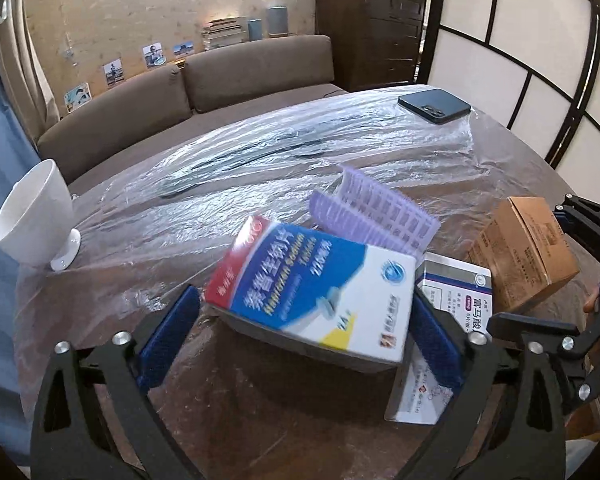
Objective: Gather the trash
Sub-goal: 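Grasp the Naproxen box with the left tool while the right tool grasps the L'Oreal box, then carry the Naproxen box and L'Oreal box over the white trash bin with both tools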
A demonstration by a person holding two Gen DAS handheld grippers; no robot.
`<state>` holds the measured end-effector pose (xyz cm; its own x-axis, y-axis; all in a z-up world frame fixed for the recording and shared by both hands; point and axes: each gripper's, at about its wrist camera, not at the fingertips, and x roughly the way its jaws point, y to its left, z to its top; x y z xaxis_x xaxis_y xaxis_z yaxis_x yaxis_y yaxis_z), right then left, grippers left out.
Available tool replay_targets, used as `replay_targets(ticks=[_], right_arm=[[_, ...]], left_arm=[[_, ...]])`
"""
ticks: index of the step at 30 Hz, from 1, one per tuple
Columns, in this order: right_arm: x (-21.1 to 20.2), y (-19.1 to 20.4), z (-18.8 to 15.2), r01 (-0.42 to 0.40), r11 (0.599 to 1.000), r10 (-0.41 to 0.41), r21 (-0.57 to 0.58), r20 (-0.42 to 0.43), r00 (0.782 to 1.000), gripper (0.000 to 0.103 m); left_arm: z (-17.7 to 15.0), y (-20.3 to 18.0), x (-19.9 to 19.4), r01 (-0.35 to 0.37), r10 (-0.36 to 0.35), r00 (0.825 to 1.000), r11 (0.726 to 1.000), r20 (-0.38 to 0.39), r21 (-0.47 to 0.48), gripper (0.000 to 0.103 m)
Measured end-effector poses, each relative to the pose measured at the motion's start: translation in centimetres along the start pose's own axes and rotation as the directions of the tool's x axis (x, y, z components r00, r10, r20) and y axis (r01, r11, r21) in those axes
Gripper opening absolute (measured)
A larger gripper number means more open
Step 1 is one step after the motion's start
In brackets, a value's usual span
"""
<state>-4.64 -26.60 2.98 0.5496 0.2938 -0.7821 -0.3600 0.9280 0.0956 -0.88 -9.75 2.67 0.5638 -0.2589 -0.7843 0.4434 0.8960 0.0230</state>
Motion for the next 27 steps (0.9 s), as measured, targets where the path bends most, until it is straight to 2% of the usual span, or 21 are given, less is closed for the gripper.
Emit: replay_targets(ticks=[1,3,7,12,21,27], right_arm=[[0.0,-0.1,0.0,-0.002,1.000,0.002,0.003,0.001,1.000,0.092],[0.0,-0.2,0.0,-0.021,1.000,0.021,0.016,0.001,1.000,0.083],[-0.1,-0.5,-0.1,-0.031,0.998,0.031,0.045,0.003,1.000,0.076],[-0.6,-0.8,-0.3,-0.034,0.997,0.034,0.063,0.016,0.999,0.075],[-2.1,-1.0,-0.3,-0.034,0.997,0.031,0.075,0.045,0.998,0.075],[-2.8,-0.9,-0.4,-0.041,0.996,0.037,0.077,0.054,0.998,0.075]], left_arm=[[0.0,0.0,0.0,0.004,-0.004,1.000,1.000,0.001,0.003,0.094],[0.0,0.0,-0.1,0.012,-0.012,1.000,1.000,0.001,0.010,0.093],[-0.2,-0.2,-0.3,0.012,-0.013,1.000,1.000,0.007,0.020,0.091],[-0.3,-0.1,-0.9,0.018,-0.018,1.000,1.000,0.024,-0.003,0.091],[-0.7,0.6,-2.4,0.025,-0.019,0.998,0.994,0.061,-0.105,0.091],[-1.2,0.6,-3.3,0.001,0.009,0.998,0.991,0.070,-0.135,0.091]])
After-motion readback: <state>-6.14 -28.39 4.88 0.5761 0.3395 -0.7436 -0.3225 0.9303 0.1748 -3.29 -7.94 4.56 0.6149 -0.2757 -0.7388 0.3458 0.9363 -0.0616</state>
